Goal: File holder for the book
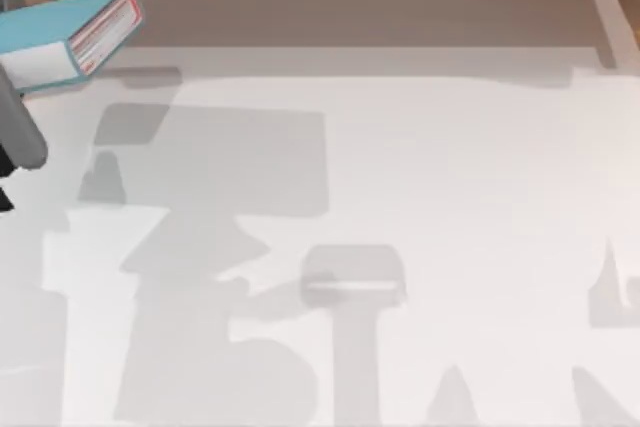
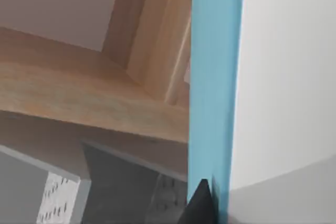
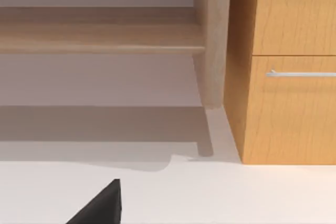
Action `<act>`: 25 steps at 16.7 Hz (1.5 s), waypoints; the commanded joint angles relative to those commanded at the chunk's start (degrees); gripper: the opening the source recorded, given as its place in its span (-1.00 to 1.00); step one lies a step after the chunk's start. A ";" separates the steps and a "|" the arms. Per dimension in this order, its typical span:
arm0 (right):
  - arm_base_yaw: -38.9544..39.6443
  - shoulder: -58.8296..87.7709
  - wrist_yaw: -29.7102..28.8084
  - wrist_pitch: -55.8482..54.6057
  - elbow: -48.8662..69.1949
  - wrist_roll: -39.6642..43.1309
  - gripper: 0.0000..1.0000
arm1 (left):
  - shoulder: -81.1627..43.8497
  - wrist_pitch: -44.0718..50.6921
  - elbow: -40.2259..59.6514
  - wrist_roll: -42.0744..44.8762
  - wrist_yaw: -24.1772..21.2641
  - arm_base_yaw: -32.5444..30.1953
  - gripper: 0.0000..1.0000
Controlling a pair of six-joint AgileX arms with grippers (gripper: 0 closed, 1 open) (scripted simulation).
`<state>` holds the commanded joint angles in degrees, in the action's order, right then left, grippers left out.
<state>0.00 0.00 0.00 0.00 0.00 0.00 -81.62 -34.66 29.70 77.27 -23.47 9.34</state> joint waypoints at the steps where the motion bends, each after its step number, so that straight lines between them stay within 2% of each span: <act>1: 0.00 0.00 0.00 0.00 0.00 0.00 1.00 | -1.02 0.01 -0.02 2.64 -1.13 3.05 -1.00; 5: 0.00 0.00 0.00 0.00 0.00 0.00 1.00 | -7.55 -0.66 4.55 11.94 -4.44 13.20 -1.00; 9: 0.00 0.00 0.00 0.00 0.00 0.00 1.00 | -16.67 -2.13 14.15 18.46 -6.27 18.24 -1.00; 14: 0.00 0.00 0.00 0.00 0.00 0.00 1.00 | -26.36 -3.07 22.85 22.16 -7.07 19.54 -1.00; 25: 0.00 0.00 0.00 0.00 0.00 0.00 1.00 | -29.20 -2.94 26.40 22.09 -6.07 18.80 -1.00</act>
<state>0.00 0.00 0.00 0.00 0.00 0.00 -110.82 -37.60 56.09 99.36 -29.54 28.14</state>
